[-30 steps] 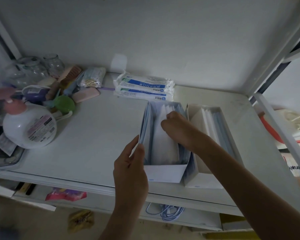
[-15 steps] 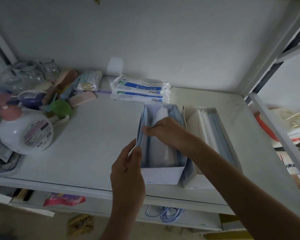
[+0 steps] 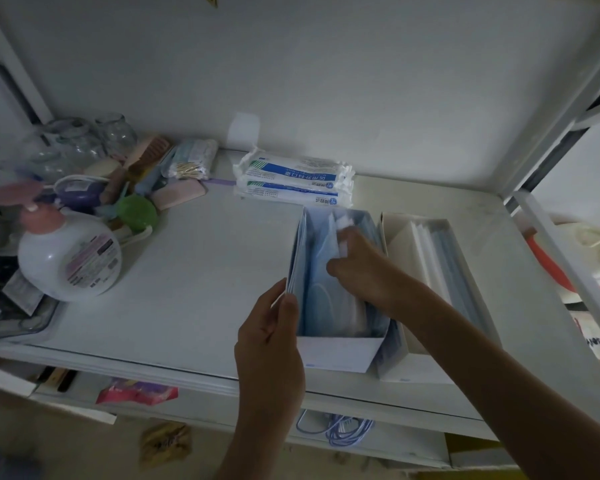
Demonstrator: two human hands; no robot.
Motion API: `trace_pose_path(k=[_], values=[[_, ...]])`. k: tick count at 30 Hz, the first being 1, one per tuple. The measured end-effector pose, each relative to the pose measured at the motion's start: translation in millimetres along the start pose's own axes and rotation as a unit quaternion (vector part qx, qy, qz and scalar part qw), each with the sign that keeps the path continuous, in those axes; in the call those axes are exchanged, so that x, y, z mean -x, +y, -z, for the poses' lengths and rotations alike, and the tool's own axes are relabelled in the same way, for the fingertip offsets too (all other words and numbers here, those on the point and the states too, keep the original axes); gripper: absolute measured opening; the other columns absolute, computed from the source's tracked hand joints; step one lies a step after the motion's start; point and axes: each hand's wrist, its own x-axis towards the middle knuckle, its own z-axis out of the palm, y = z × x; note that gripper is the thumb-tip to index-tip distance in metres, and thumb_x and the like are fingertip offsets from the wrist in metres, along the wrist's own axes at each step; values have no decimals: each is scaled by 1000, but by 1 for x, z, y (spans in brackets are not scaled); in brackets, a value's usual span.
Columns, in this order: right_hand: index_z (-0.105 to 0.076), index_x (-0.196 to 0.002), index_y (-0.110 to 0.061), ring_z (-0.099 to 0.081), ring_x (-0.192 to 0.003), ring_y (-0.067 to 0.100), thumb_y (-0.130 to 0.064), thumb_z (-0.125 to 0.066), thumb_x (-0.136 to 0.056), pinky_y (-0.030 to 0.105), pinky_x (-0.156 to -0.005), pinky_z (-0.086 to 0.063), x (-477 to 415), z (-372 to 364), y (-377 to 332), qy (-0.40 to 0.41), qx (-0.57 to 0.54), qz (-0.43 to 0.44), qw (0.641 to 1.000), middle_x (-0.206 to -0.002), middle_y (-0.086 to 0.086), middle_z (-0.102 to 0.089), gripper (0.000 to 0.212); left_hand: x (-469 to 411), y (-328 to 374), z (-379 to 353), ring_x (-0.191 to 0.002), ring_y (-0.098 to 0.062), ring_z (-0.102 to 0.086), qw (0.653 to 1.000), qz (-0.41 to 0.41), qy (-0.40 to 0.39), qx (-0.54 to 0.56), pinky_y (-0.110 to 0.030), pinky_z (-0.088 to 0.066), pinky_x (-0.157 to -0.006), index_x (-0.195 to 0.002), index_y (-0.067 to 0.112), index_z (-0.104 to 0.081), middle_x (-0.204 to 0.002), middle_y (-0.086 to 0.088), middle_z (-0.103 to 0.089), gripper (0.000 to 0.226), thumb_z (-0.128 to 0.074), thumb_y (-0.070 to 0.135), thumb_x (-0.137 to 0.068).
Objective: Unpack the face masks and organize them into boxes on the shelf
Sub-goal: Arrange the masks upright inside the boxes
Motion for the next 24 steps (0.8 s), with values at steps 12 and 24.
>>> trace_pose_path(k=[12, 24], values=[[-38, -125, -23, -46, -75, 3, -19, -67, -86, 19, -55, -41, 4, -1, 9, 33, 33, 43, 998, -95, -7, -44, 49, 2, 1, -2, -62, 7, -58, 999, -24, -2, -34, -5, -43, -53, -119, 35, -59, -68, 21, -65, 26, -49, 24, -98], [-69, -109, -10, -61, -98, 33, -15, -54, -89, 39, -87, -51, -1, -1, -1, 5, 38, 9, 999, -104, 12, -65, 24, 2, 12, -5, -72, 5, -59, 969, -105, -62, -213, 0, -44, -62, -121, 32, -57, -83, 20, -58, 29, -57, 29, -93]])
